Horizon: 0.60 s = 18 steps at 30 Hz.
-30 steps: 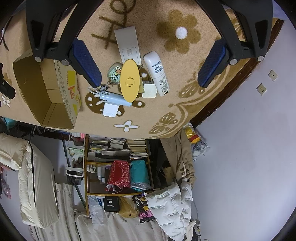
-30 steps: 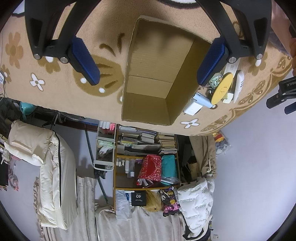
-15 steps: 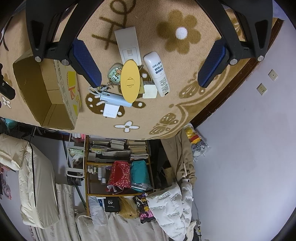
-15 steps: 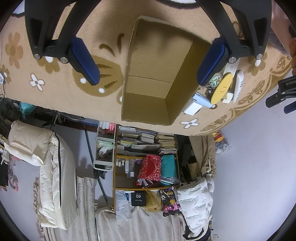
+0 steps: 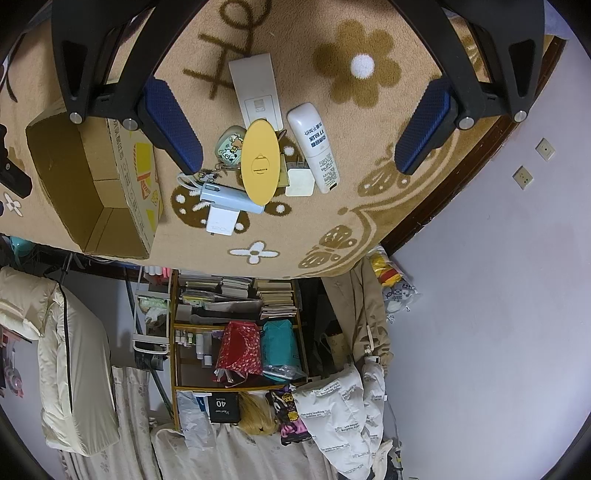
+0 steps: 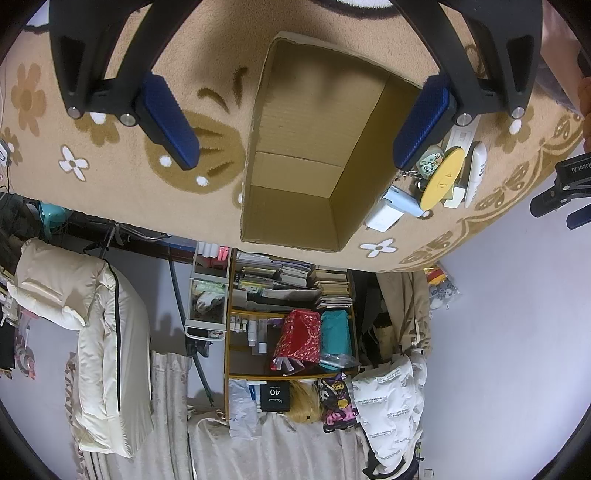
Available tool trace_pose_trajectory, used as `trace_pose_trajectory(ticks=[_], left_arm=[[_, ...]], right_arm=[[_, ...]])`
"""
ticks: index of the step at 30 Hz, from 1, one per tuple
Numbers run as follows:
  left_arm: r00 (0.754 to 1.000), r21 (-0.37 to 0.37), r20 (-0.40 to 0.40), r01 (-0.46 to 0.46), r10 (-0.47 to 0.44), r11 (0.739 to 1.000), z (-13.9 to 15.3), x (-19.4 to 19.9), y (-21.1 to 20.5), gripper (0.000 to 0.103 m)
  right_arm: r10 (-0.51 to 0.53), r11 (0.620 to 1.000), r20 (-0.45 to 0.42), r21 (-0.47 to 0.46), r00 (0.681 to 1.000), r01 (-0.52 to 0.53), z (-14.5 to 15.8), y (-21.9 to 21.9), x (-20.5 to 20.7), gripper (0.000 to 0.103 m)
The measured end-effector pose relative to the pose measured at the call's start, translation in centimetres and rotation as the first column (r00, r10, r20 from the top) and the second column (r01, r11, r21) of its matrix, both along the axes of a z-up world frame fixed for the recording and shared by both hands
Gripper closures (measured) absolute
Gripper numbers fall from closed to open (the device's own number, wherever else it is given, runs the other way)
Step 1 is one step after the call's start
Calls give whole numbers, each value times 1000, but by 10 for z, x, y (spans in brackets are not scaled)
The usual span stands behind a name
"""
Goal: Organize rigid objects
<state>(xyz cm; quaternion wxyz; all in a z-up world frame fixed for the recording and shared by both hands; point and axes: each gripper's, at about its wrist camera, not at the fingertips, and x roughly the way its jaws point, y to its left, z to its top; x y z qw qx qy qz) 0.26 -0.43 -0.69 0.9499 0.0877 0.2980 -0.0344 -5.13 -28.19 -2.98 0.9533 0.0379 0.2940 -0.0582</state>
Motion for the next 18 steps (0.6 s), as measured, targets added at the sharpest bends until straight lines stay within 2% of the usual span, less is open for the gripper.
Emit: trace_pose_trajectory(ticks=[18], left_arm=[[1000,1,-2,0,0,1000,0,1,0,0]], right_arm=[[5,1000,-3,-8,1000,-5,-3,1,-2,0]])
